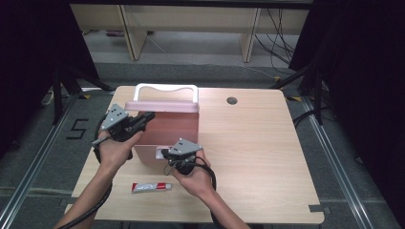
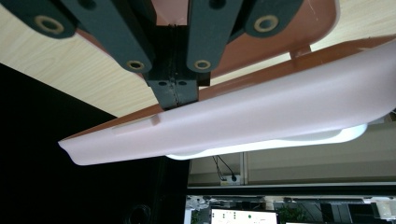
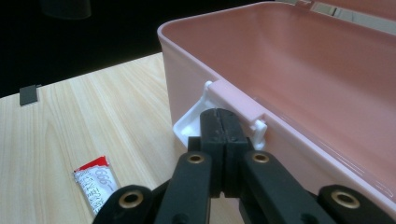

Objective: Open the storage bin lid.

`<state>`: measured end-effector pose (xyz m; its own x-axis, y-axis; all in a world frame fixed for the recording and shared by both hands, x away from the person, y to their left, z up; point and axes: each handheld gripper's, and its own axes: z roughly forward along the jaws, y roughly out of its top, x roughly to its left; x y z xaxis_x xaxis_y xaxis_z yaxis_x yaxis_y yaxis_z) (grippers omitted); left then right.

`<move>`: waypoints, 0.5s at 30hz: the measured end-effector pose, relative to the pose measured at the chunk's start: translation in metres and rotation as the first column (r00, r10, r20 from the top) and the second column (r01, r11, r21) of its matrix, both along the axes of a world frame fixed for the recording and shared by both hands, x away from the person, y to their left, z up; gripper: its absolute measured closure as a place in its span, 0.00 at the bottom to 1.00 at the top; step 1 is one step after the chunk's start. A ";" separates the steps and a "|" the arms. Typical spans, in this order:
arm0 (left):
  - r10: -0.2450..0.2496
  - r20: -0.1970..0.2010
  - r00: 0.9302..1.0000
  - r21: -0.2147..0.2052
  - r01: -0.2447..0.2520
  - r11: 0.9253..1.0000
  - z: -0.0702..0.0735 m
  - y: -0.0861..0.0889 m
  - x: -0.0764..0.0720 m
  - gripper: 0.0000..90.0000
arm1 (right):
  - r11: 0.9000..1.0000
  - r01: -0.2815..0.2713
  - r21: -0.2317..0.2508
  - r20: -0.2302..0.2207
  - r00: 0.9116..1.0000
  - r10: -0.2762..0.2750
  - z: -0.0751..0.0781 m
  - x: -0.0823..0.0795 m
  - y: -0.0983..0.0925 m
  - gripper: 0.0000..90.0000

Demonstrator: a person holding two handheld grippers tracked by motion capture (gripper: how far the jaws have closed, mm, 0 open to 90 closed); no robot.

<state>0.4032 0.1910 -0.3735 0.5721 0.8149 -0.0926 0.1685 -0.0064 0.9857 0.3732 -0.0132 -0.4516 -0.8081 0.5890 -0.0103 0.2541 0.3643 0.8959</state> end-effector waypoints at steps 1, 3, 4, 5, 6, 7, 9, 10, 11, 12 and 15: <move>0.002 0.001 1.000 -0.001 -0.002 1.000 0.001 0.000 0.001 1.00 | 1.000 0.000 -0.001 -0.002 1.000 0.000 0.000 0.000 0.000 1.00; 0.008 0.003 1.000 -0.005 -0.008 1.000 0.001 0.001 0.002 1.00 | 1.000 0.003 0.008 0.004 1.000 -0.003 -0.001 0.000 0.000 1.00; 0.009 0.004 1.000 -0.004 -0.009 1.000 0.002 0.002 0.003 1.00 | 1.000 0.001 0.002 0.001 1.000 -0.001 0.000 0.000 0.000 1.00; 0.012 0.005 1.000 -0.006 -0.012 1.000 0.002 0.002 0.004 1.00 | 1.000 -0.001 0.000 -0.002 1.000 0.001 0.000 0.000 0.000 1.00; 0.015 0.002 1.000 -0.005 -0.015 1.000 0.002 0.003 0.004 1.00 | 1.000 0.002 0.010 0.010 1.000 -0.003 -0.001 0.000 0.001 1.00; 0.017 0.003 1.000 -0.006 -0.017 1.000 0.003 0.003 0.005 1.00 | 1.000 0.005 0.015 0.007 1.000 -0.006 -0.001 0.000 0.001 1.00; 0.020 0.005 1.000 -0.009 -0.020 1.000 0.003 0.003 0.006 1.00 | 1.000 -0.003 -0.002 0.004 1.000 0.003 0.000 0.000 0.000 1.00; 0.022 0.005 1.000 -0.007 -0.022 1.000 0.004 0.003 0.007 1.00 | 1.000 0.004 0.013 0.010 1.000 -0.004 -0.001 0.000 0.001 1.00; 0.025 0.006 1.000 -0.007 -0.025 1.000 0.005 0.004 0.007 1.00 | 1.000 -0.001 0.001 0.003 1.000 0.001 0.000 0.000 0.000 1.00; 0.027 0.007 1.000 -0.007 -0.027 1.000 0.005 0.004 0.008 1.00 | 1.000 0.001 0.002 0.025 1.000 -0.001 -0.001 0.001 0.000 1.00; 0.033 0.008 0.999 -0.007 -0.032 0.999 0.007 0.004 0.010 1.00 | 1.000 0.002 0.013 0.008 1.000 -0.003 -0.001 0.000 0.001 1.00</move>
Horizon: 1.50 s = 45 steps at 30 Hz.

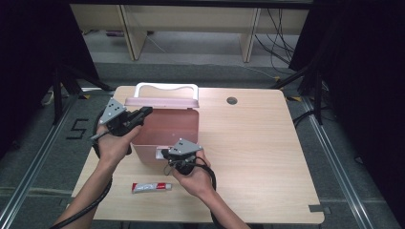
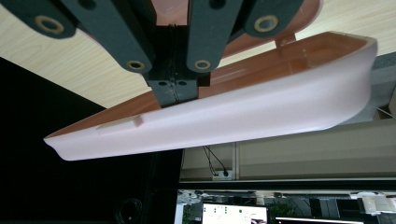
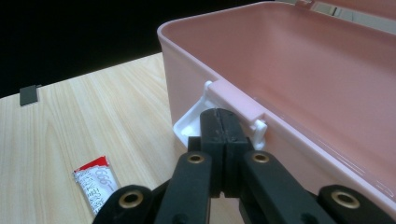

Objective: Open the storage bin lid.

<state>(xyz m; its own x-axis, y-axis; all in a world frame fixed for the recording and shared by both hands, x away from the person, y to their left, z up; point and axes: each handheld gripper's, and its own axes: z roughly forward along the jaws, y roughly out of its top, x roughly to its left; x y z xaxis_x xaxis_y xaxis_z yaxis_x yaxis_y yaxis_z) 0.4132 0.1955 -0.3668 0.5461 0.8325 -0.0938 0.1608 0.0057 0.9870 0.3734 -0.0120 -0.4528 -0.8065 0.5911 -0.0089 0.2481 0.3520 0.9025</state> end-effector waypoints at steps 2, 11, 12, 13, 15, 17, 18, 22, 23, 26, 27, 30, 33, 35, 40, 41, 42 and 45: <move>0.003 0.002 1.000 -0.005 -0.003 1.000 0.001 0.000 0.001 1.00 | 1.000 -0.001 -0.011 0.021 1.000 0.001 0.000 0.001 -0.001 1.00; 0.019 0.012 1.000 -0.008 -0.019 1.000 0.004 0.001 0.009 1.00 | 1.000 0.005 0.004 -0.005 1.000 -0.005 0.000 -0.001 0.000 1.00; 0.023 0.013 1.000 -0.011 -0.023 1.000 0.004 0.002 0.010 1.00 | 1.000 0.004 0.003 -0.005 1.000 -0.004 0.000 -0.001 0.000 1.00; 0.025 0.015 1.000 -0.010 -0.025 1.000 0.005 0.002 0.010 1.00 | 1.000 0.003 0.001 -0.007 1.000 -0.003 0.000 -0.001 0.000 1.00; 0.031 0.019 0.999 -0.012 -0.030 0.999 0.005 0.003 0.012 1.00 | 1.000 0.002 -0.008 0.016 1.000 -0.002 0.000 0.000 -0.001 1.00; 0.037 0.025 0.999 -0.013 -0.036 0.999 0.005 0.003 0.013 1.00 | 1.000 0.001 0.001 0.000 1.000 -0.001 0.000 0.000 0.000 1.00; 0.039 0.029 0.999 -0.012 -0.038 0.999 0.005 0.003 0.013 1.00 | 1.000 0.003 0.002 -0.002 1.000 -0.003 0.000 -0.001 0.000 1.00; 0.050 0.041 0.998 -0.013 -0.050 0.999 0.005 0.002 0.016 1.00 | 1.000 -0.005 -0.006 -0.014 1.000 0.005 0.001 -0.001 -0.001 1.00; 0.053 0.044 0.998 -0.012 -0.053 0.999 0.006 0.002 0.016 1.00 | 1.000 -0.006 -0.007 -0.011 1.000 0.006 0.000 -0.001 -0.001 1.00; 0.059 0.049 0.997 -0.013 -0.059 0.998 0.007 0.002 0.018 1.00 | 1.000 -0.006 -0.007 -0.011 1.000 0.006 0.000 -0.001 -0.001 1.00; 0.060 0.050 0.997 -0.013 -0.059 0.998 0.007 0.001 0.019 1.00 | 1.000 -0.006 -0.008 -0.011 1.000 0.006 0.000 -0.001 -0.001 1.00; 0.068 0.052 0.996 -0.013 -0.068 0.998 0.008 0.001 0.021 1.00 | 1.000 0.006 0.004 -0.005 1.000 -0.006 0.000 -0.001 0.000 1.00; 0.082 0.057 0.995 -0.010 -0.082 0.997 0.009 0.001 0.023 1.00 | 1.000 -0.002 -0.007 -0.012 1.000 0.002 0.000 -0.001 -0.001 1.00; 0.087 0.056 0.995 -0.013 -0.086 0.996 0.010 0.001 0.025 1.00 | 1.000 -0.002 -0.010 -0.011 1.000 0.002 0.001 -0.001 -0.001 1.00; 0.094 0.063 0.994 -0.008 -0.094 0.996 0.012 0.000 0.028 1.00 | 1.000 0.003 0.000 0.004 1.000 -0.003 0.000 0.000 0.000 1.00; 0.097 0.063 0.993 -0.009 -0.097 0.995 0.012 0.000 0.029 1.00 | 1.000 0.000 -0.009 0.019 1.000 0.000 0.000 0.001 -0.001 1.00; 0.101 0.065 0.993 -0.008 -0.100 0.995 0.012 0.000 0.030 1.00 | 1.000 0.000 -0.008 0.020 1.000 0.000 0.000 0.001 -0.001 1.00; 0.107 0.068 0.992 -0.009 -0.107 0.994 0.013 -0.001 0.032 1.00 | 1.000 -0.006 -0.021 -0.003 1.000 0.006 0.001 0.000 -0.002 1.00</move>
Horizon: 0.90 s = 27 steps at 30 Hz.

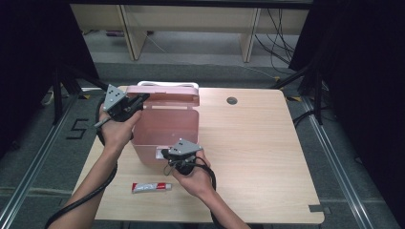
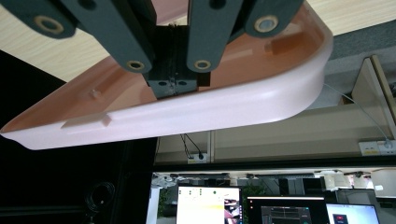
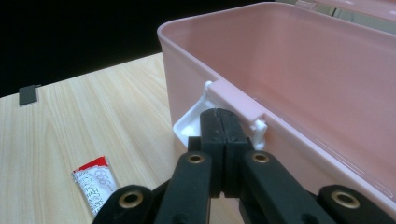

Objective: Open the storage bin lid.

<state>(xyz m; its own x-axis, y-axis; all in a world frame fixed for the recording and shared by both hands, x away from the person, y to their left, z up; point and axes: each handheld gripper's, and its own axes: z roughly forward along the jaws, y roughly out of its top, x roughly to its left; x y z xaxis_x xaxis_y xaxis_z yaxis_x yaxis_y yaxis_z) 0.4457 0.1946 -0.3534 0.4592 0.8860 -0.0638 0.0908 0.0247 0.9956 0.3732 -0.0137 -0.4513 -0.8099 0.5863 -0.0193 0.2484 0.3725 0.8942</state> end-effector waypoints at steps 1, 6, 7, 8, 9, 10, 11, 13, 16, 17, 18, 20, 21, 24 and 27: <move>0.001 0.000 1.000 0.004 -0.001 1.000 0.001 0.000 0.001 1.00 | 1.000 0.005 0.015 0.017 1.000 -0.005 -0.001 0.001 0.001 1.00; 0.008 -0.002 1.000 0.000 -0.008 1.000 0.003 0.000 0.004 1.00 | 1.000 0.002 0.011 -0.001 1.000 -0.002 -0.001 0.000 0.001 1.00; 0.009 0.000 1.000 0.004 -0.009 1.000 0.003 0.000 0.005 1.00 | 1.000 0.002 0.009 -0.002 1.000 -0.002 -0.001 0.000 0.001 1.00; 0.012 0.001 1.000 0.004 -0.012 1.000 0.003 0.000 0.006 1.00 | 1.000 0.001 0.007 0.000 1.000 -0.001 -0.001 0.000 0.001 1.00; 0.013 0.001 1.000 0.005 -0.013 1.000 0.004 -0.001 0.007 1.00 | 1.000 -0.002 0.002 0.008 1.000 0.002 -0.001 0.001 0.001 1.00; 0.016 -0.010 1.000 -0.004 -0.016 1.000 0.004 -0.001 0.007 1.00 | 1.000 -0.004 0.001 0.007 1.000 0.004 -0.001 0.001 0.001 1.00; 0.016 -0.012 1.000 -0.004 -0.016 1.000 0.004 -0.002 0.007 1.00 | 1.000 -0.004 -0.006 0.025 1.000 0.004 0.000 0.001 0.001 1.00; 0.019 -0.010 1.000 -0.002 -0.019 1.000 0.004 -0.002 0.009 1.00 | 1.000 -0.004 -0.007 0.025 1.000 0.004 0.000 0.001 0.001 1.00; 0.024 -0.013 1.000 -0.003 -0.024 1.000 0.005 -0.002 0.011 1.00 | 1.000 -0.004 -0.007 0.026 1.000 0.004 0.000 0.001 0.001 1.00; 0.026 -0.013 1.000 0.000 -0.026 1.000 0.005 -0.002 0.011 1.00 | 1.000 -0.004 -0.005 0.023 1.000 0.004 0.000 0.001 0.001 1.00; 0.028 -0.012 1.000 -0.002 -0.028 1.000 0.005 -0.002 0.012 1.00 | 1.000 0.000 0.000 0.026 1.000 0.000 -0.001 0.001 0.001 1.00; 0.030 -0.010 0.999 0.000 -0.030 1.000 0.005 -0.002 0.013 1.00 | 1.000 -0.001 -0.003 0.030 1.000 0.001 0.000 0.001 0.001 1.00; 0.029 -0.010 1.000 -0.001 -0.029 1.000 0.006 -0.002 0.014 1.00 | 1.000 -0.001 -0.003 0.029 1.000 0.001 0.000 0.001 0.001 1.00; 0.034 -0.008 0.999 -0.001 -0.034 0.999 0.006 -0.002 0.016 1.00 | 1.000 0.006 0.006 0.007 1.000 -0.006 -0.001 0.000 0.002 1.00; 0.037 -0.007 0.999 0.001 -0.037 0.999 0.007 -0.002 0.018 1.00 | 1.000 -0.005 -0.008 0.002 1.000 0.005 0.000 0.000 0.002 1.00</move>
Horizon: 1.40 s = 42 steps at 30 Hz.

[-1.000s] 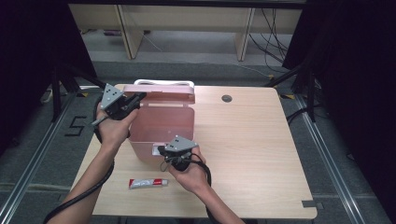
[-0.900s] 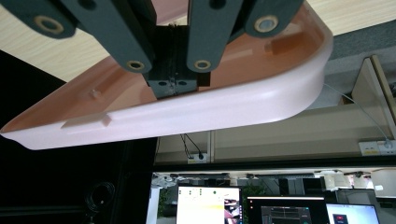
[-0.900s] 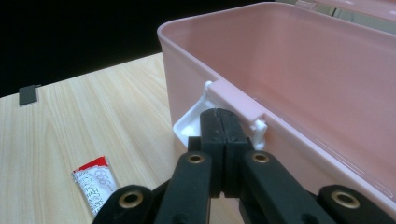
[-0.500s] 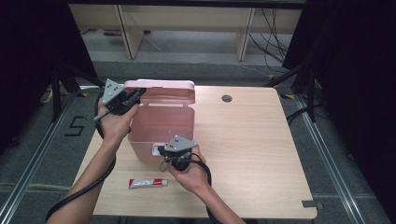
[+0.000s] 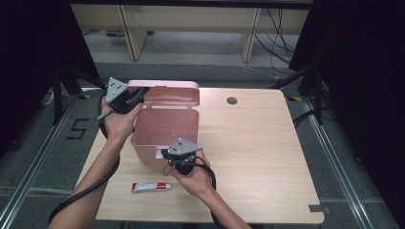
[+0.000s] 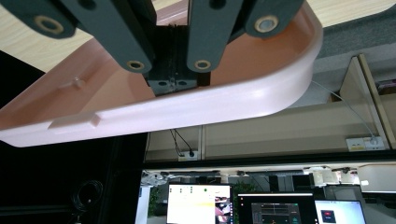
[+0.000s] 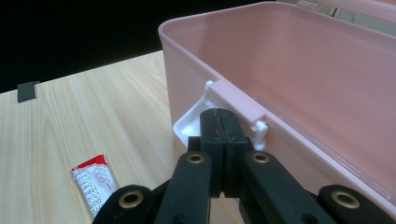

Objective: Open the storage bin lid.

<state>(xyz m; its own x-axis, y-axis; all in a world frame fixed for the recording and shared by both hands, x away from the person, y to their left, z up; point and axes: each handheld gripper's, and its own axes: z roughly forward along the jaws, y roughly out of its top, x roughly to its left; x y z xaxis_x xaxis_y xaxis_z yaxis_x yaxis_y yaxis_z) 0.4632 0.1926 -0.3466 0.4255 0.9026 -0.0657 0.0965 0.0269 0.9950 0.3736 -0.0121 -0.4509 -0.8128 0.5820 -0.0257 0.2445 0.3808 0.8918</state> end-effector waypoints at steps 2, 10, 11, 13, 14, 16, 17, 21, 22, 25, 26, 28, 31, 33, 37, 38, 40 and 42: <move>0.003 0.001 1.000 0.001 -0.003 1.000 0.000 0.000 0.002 1.00 | 1.000 -0.002 0.002 -0.004 1.000 0.002 0.000 0.000 0.001 1.00; 0.021 0.006 1.000 0.005 -0.021 1.000 0.003 0.001 0.008 1.00 | 1.000 0.011 0.014 0.005 1.000 -0.011 -0.001 0.000 0.002 1.00; 0.022 0.006 1.000 0.005 -0.022 1.000 0.003 0.001 0.008 1.00 | 1.000 0.007 0.007 0.002 1.000 -0.007 0.000 0.000 0.001 1.00; 0.024 0.005 1.000 0.006 -0.024 1.000 0.003 0.001 0.009 1.00 | 1.000 0.002 0.001 -0.001 1.000 -0.002 0.000 0.000 0.001 1.00; 0.026 0.004 1.000 0.005 -0.026 1.000 0.004 0.001 0.010 1.00 | 1.000 0.002 0.001 -0.001 1.000 -0.002 0.000 0.000 0.001 1.00; 0.027 0.006 1.000 0.006 -0.027 1.000 0.004 0.002 0.011 1.00 | 1.000 0.001 0.001 0.009 1.000 -0.001 0.000 0.001 0.002 1.00; 0.028 0.007 1.000 0.006 -0.028 1.000 0.004 0.002 0.012 1.00 | 1.000 -0.002 -0.008 0.016 1.000 0.002 0.000 0.001 0.001 1.00; 0.034 0.008 0.999 0.008 -0.034 0.999 0.005 0.001 0.014 1.00 | 1.000 0.002 -0.002 0.001 1.000 -0.002 0.000 0.000 0.001 1.00; 0.036 0.008 0.999 0.010 -0.036 0.999 0.005 0.001 0.015 1.00 | 1.000 0.002 -0.001 0.000 1.000 -0.002 0.000 0.000 0.001 1.00; 0.038 0.008 0.999 0.012 -0.038 0.999 0.005 0.001 0.016 1.00 | 1.000 0.001 -0.003 0.001 1.000 -0.001 0.000 0.000 0.001 1.00; 0.039 0.008 0.999 0.014 -0.039 0.999 0.005 0.001 0.017 1.00 | 1.000 0.000 -0.002 0.001 1.000 0.000 0.000 0.000 0.001 1.00; 0.043 0.009 0.999 0.020 -0.043 0.999 0.006 0.001 0.018 1.00 | 1.000 0.000 -0.003 0.001 1.000 0.000 0.000 0.000 0.001 1.00; 0.049 0.010 0.999 0.030 -0.050 0.998 0.007 0.001 0.019 1.00 | 1.000 -0.005 -0.004 0.004 1.000 0.005 0.000 0.000 0.001 1.00; 0.050 0.010 0.999 0.028 -0.050 0.998 0.007 0.001 0.021 1.00 | 1.000 -0.005 -0.004 0.008 1.000 0.005 0.000 0.000 0.001 1.00; 0.055 0.007 0.998 0.035 -0.055 0.998 0.007 0.001 0.024 1.00 | 1.000 -0.004 -0.003 0.005 1.000 0.004 0.000 0.000 0.001 1.00; 0.055 0.006 0.998 0.032 -0.056 0.998 0.007 0.001 0.024 1.00 | 1.000 -0.004 -0.004 0.005 1.000 0.004 0.000 0.000 0.001 1.00; 0.056 0.005 0.998 0.036 -0.056 0.998 0.007 0.001 0.026 1.00 | 1.000 -0.005 -0.003 0.006 1.000 0.005 0.000 0.000 0.002 1.00; 0.058 0.003 0.998 0.038 -0.058 0.998 0.007 0.001 0.027 1.00 | 1.000 -0.004 -0.003 0.006 1.000 0.004 0.000 0.000 0.001 1.00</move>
<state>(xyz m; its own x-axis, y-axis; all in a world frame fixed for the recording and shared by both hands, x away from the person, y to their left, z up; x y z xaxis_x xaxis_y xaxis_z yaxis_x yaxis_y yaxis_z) 0.4903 0.1937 -0.3393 0.3728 0.9274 -0.0298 0.0938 -0.0057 0.9956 0.3737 -0.0107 -0.4511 -0.8149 0.5787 -0.0323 0.2373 0.3840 0.8923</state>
